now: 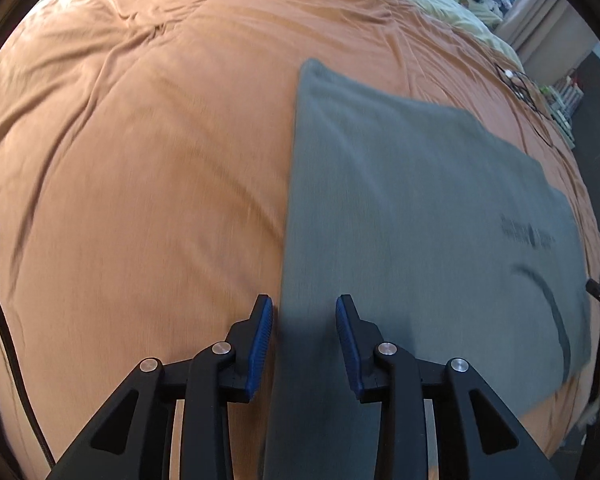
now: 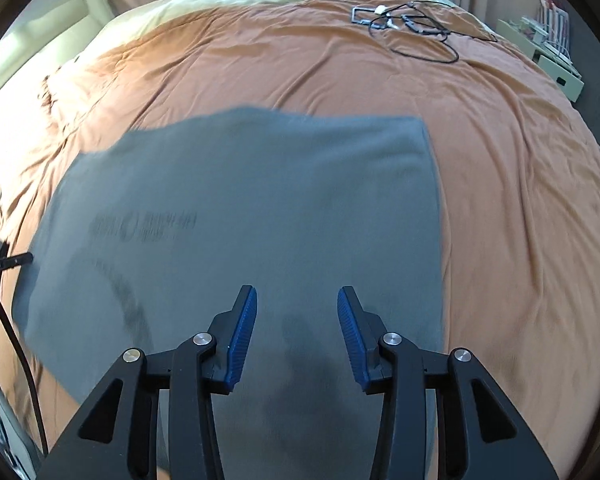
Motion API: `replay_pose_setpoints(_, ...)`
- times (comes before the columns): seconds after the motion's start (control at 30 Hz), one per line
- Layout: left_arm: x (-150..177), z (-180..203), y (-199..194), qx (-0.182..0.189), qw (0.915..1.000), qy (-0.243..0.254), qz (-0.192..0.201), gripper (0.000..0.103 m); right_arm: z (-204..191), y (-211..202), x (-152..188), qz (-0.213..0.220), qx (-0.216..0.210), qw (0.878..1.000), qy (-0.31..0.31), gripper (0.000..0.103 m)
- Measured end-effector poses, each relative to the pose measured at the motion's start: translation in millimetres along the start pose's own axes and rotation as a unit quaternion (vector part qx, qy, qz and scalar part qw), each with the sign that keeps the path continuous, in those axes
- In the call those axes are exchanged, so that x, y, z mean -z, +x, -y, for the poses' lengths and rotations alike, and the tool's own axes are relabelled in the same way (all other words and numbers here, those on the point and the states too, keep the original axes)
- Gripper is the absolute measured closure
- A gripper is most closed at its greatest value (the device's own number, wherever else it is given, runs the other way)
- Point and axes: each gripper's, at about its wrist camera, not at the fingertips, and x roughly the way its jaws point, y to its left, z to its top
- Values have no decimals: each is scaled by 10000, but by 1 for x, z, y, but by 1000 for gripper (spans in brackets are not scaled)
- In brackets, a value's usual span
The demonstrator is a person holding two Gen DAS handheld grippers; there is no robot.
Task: Fold small clothes
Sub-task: 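Pull both tools back from the folded grey T-shirt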
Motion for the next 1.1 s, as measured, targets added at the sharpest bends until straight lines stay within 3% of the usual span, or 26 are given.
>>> replay_pose_setpoints(0.07, 18, -1, -5, 187, 9998, 59, -62, 66, 0, -7, 20, -43, -9, 10000, -41, 63)
replay_pose_setpoints(0.27, 63, -6, -12, -63, 9995, 265, -183, 63, -2, -26, 66, -166, 116, 9996, -210, 63)
replay_pose_setpoints(0.5, 85, -14, -21, -376, 9985, 329, -233, 61, -2, -39, 98, -308, 409, 9983, -289, 63)
replay_pose_setpoints(0.67, 90, -34, -40, 167, 9997, -181, 2, 61, -4, -53, 107, -347, 466, 9983, -72, 63)
replay_pose_setpoints(0.8, 87, -42, -39, 698, 9961, -547, -33, 60, -6, -67, 111, -219, 339, 9992, 38, 63)
replay_pose_setpoints(1.1, 91, -54, -16, 1117, 9883, -1001, -277, 60, -17, -92, 114, 68, -134, 9998, 137, 63)
